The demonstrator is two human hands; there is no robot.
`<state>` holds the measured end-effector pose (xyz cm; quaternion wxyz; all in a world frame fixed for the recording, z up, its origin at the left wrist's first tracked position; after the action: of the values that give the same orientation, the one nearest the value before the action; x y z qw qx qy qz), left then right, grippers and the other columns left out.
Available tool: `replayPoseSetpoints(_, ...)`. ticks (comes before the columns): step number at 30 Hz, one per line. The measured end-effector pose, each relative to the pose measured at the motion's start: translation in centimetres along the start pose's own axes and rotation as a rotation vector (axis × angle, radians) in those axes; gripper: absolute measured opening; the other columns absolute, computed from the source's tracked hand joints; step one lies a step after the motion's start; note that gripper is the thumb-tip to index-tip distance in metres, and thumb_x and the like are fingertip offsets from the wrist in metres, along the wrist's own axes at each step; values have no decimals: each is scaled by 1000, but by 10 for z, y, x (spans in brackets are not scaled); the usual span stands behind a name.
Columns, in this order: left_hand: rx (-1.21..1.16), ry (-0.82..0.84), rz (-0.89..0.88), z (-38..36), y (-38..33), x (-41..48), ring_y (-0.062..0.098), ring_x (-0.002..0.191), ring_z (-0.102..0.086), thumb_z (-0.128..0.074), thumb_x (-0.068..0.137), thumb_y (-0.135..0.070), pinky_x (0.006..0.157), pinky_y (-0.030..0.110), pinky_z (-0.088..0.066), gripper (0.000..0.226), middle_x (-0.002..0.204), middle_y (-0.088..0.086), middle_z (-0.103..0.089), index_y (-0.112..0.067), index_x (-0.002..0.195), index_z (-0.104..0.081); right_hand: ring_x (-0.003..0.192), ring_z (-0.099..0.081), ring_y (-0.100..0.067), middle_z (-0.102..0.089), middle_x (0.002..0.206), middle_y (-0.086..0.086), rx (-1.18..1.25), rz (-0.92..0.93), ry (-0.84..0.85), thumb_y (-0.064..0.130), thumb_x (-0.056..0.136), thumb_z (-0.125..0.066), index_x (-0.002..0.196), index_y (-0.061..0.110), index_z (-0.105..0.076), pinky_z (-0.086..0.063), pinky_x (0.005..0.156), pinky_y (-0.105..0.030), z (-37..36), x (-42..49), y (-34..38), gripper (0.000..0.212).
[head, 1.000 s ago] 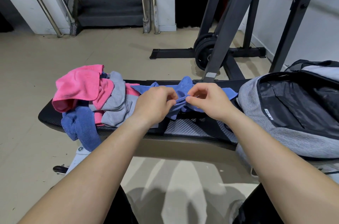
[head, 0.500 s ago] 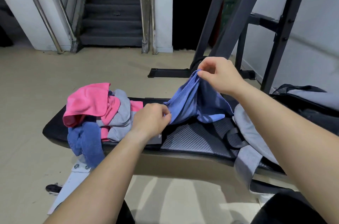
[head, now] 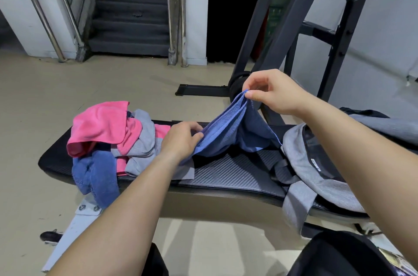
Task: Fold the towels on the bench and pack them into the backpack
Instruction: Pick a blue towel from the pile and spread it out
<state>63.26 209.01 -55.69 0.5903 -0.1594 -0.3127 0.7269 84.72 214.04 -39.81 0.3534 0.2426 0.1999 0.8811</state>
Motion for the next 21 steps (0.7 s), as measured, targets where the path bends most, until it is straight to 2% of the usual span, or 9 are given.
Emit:
replayPoseSetpoints(2, -33, -19, 34, 2, 4, 3, 14, 86, -65, -71, 85, -27, 79, 32, -52, 7, 84, -12, -71, -32, 82, -67, 84, -69, -16, -73, 85, 5, -6, -5, -19, 15, 93, -67, 86, 22, -69, -56, 81, -36, 8, -1, -4, 10)
replayPoseSetpoints(4, -33, -14, 28, 1, 4, 6, 17, 83, -64, -72, 83, -22, 73, 31, -49, 12, 82, -8, -70, -30, 82, -62, 80, -68, -14, -72, 84, 4, -34, -9, -57, 13, 93, -66, 85, 22, -68, -55, 77, -32, 16, -1, -9, 12)
replayPoseSetpoints(6, -65, -3, 4, 0, 1, 8, 19, 78, -62, -66, 84, -15, 68, 30, -43, 15, 80, -7, -67, -28, 86, -58, 75, -64, -9, -71, 83, 4, -86, -40, -117, 12, 93, -64, 83, 22, -65, -49, 73, -27, 24, -3, -20, 15)
replayPoseSetpoints(8, -123, -43, -7, 3, -2, 8, 18, 72, -57, -59, 85, -7, 66, 29, -39, 18, 75, -7, -62, -25, 88, -56, 77, -63, -11, -69, 83, 4, -138, -97, -187, 13, 93, -62, 84, 22, -64, -47, 74, -28, 30, -6, -37, 13)
replayPoseSetpoints(11, -239, -120, 46, 10, 2, 8, 21, 67, -58, -56, 83, -6, 66, 32, -49, 20, 72, -1, -64, -25, 82, -57, 76, -60, -10, -65, 79, 10, -157, -198, -269, 15, 93, -61, 85, 23, -62, -43, 73, -30, 33, -16, -64, 11)
replayPoseSetpoints(14, -310, -129, 90, 13, 5, 5, 26, 64, -66, -56, 81, -2, 69, 43, -60, 22, 70, 0, -67, -23, 78, -61, 81, -64, -19, -68, 81, 7, -149, -280, -300, 16, 92, -61, 85, 21, -62, -48, 78, -33, 28, -26, -84, 9)
replayPoseSetpoints(17, -188, -149, 84, 18, 3, 0, 25, 70, -67, -58, 77, 1, 69, 36, -58, 24, 71, -2, -65, -23, 78, -60, 84, -63, -23, -67, 82, 5, -180, -346, -310, 20, 93, -60, 86, 21, -63, -46, 76, -32, 24, -34, -96, 8)
replayPoseSetpoints(21, -74, -141, 78, 22, 3, -4, 21, 66, -55, -59, 74, 6, 63, 27, -45, 28, 66, -4, -56, -22, 75, -60, 86, -59, -25, -67, 87, 1, -191, -431, -383, 24, 94, -57, 89, 20, -63, -44, 75, -33, 28, -43, -106, 9)
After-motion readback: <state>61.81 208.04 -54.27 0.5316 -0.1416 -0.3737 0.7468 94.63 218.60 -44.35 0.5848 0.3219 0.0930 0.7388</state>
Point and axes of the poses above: each hand's wrist, its own x-axis towards the middle knuckle, its own z-axis out of the back of the hand, y = z × x, the point moved 7 cm from there along x, towards the middle knuckle
